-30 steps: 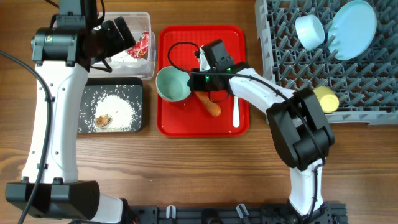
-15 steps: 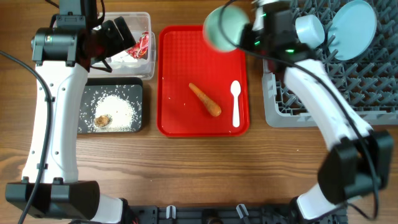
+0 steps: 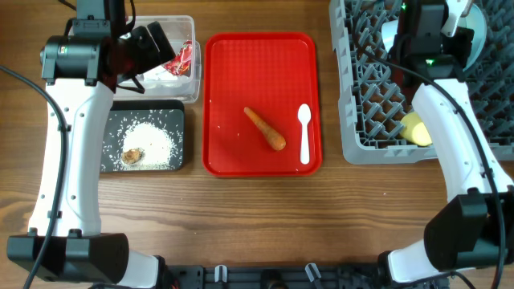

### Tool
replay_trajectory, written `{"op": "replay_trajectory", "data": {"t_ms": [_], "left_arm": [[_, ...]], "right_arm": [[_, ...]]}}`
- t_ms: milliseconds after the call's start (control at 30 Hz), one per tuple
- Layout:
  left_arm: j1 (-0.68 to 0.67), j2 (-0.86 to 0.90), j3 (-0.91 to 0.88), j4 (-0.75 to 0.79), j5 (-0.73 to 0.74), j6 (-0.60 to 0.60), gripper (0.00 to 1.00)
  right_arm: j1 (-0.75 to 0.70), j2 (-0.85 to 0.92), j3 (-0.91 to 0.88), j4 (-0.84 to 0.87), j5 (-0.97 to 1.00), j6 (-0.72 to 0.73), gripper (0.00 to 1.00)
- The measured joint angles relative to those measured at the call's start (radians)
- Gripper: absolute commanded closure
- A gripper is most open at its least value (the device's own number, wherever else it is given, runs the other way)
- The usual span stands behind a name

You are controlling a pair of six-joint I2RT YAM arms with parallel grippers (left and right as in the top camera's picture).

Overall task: Sort waste into correct bins and load items into the dishwasher rack
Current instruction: 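Lift the green bowl and carry it over the dish rack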

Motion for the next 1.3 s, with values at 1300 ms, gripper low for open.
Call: {"op": "replay_trajectory", "data": {"t_ms": [1300], "left_arm": [[0.000,0.000,0.000,0.000,0.000,0.000,0.00]], "right_arm": [[0.127,0.240,-0.003,0.203,0.262,-0.917,0.96]]}}
